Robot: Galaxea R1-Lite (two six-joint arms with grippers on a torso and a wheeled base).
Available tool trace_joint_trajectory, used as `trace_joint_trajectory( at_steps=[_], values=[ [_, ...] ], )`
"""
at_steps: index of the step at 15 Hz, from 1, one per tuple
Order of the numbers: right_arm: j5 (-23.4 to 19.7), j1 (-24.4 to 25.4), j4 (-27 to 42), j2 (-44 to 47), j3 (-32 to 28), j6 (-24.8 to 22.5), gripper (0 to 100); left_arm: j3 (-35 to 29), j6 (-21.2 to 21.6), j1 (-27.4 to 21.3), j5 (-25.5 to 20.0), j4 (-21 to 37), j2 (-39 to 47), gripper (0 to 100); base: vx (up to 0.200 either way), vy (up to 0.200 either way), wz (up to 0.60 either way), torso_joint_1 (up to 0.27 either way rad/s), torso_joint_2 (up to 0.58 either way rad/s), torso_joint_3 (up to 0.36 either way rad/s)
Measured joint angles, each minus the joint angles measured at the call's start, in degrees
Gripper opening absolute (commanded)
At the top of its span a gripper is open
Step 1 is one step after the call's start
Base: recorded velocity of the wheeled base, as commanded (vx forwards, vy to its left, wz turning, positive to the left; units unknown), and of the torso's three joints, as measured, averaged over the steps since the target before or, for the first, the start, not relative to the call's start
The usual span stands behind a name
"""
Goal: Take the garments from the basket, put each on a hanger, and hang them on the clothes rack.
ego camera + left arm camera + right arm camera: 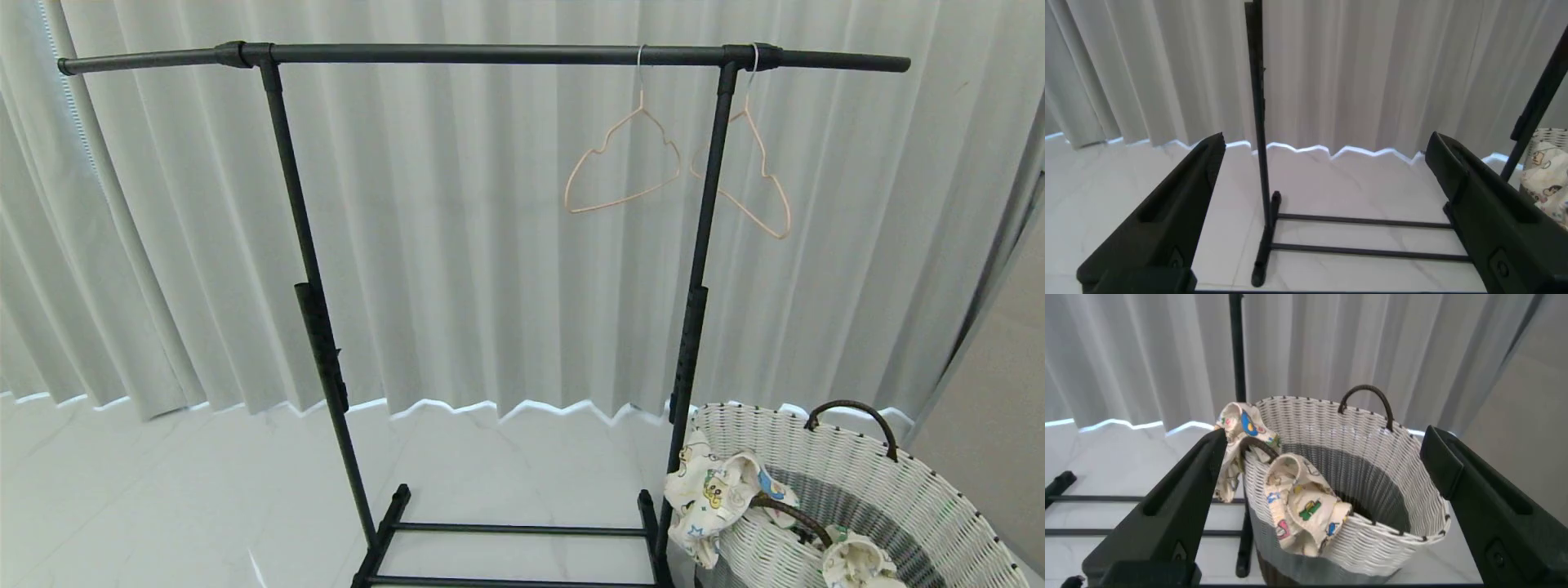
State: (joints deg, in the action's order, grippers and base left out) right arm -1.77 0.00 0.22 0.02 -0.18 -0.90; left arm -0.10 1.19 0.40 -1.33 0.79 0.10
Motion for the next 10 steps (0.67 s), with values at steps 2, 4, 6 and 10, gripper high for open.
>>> trace_joint_trajectory(
  at_steps=[2,4,6,10],
  values=[
    [0.0,0.0,0.0,0.0,0.0,0.1,100,0.0,0.1,0.0,0.0,0.0,0.0,100,0.200,0.000,0.00,0.000,0.00,0.002],
    [0.0,0.0,0.0,0.0,0.0,0.7,100,0.0,0.0,0.0,0.0,0.0,0.0,100,0.200,0.000,0.00,0.000,0.00,0.005],
    [0.0,0.0,0.0,0.0,0.0,0.6,100,0.0,0.0,0.0,0.0,0.0,0.0,100,0.200,0.000,0.00,0.002,0.00,-0.002],
    [0.0,0.0,0.0,0.0,0.0,0.1,100,0.0,-0.8,0.0,0.1,0.0,0.0,100,0.000,0.000,0.00,0.000,0.00,0.000]
  ],
)
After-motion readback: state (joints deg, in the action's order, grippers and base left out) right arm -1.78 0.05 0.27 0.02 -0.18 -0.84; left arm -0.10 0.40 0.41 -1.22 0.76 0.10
